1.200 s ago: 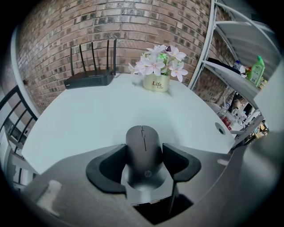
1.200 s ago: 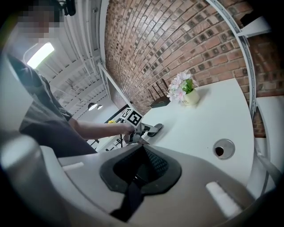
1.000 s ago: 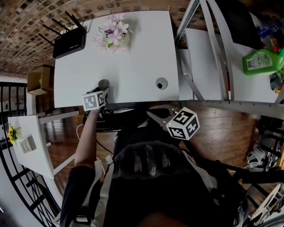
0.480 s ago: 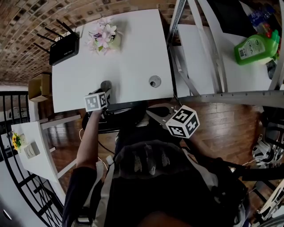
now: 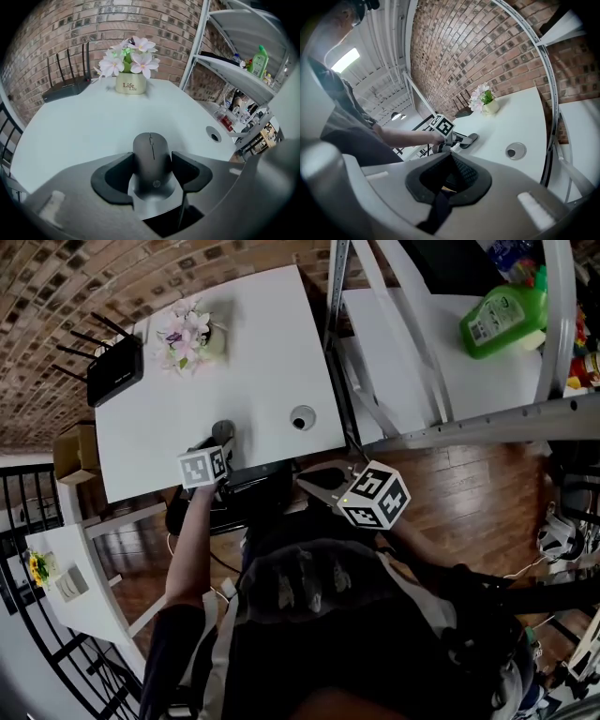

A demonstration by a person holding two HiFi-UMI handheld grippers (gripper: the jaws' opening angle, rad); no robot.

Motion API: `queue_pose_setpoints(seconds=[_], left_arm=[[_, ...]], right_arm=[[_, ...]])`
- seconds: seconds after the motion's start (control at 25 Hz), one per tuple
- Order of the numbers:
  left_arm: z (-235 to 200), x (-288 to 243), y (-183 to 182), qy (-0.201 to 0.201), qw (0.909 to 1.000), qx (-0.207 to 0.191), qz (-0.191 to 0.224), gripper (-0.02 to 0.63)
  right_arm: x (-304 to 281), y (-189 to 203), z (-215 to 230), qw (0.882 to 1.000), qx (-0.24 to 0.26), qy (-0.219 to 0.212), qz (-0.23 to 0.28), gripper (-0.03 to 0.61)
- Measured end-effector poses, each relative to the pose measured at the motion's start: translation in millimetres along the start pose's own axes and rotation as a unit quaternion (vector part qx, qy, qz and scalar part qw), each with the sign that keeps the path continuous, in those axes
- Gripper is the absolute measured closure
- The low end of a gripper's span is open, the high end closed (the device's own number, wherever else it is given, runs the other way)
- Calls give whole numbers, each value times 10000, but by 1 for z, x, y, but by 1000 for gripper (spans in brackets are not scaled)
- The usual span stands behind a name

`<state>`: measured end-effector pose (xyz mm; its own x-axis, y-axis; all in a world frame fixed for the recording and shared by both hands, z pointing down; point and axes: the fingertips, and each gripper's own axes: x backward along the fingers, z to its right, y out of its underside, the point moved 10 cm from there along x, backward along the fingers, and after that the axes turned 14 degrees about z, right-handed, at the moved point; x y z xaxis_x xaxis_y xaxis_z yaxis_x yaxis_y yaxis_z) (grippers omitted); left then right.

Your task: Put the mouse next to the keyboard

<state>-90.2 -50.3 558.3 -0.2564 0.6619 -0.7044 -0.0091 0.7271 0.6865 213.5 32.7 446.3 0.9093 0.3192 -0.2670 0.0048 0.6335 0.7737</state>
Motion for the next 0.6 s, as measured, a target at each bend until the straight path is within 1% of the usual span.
queue_pose_setpoints(seconds=[0.24, 0.4, 0.52, 0.6], left_arm=[[17, -10, -5, 167, 9998, -66, -27, 344], [34, -17, -8, 415, 9990, -128, -33, 344], [54, -25, -10, 591, 9976, -350, -40, 344], [64, -30, -13, 639, 9966, -512, -51, 344]], right_arm=[[9, 1, 3, 9999, -79, 108, 55, 574], [10, 1, 4, 9999, -51, 141, 33, 574], [13, -1, 3, 9999, -45, 166, 16, 574], [15, -1, 4, 9998, -18, 191, 31, 574]])
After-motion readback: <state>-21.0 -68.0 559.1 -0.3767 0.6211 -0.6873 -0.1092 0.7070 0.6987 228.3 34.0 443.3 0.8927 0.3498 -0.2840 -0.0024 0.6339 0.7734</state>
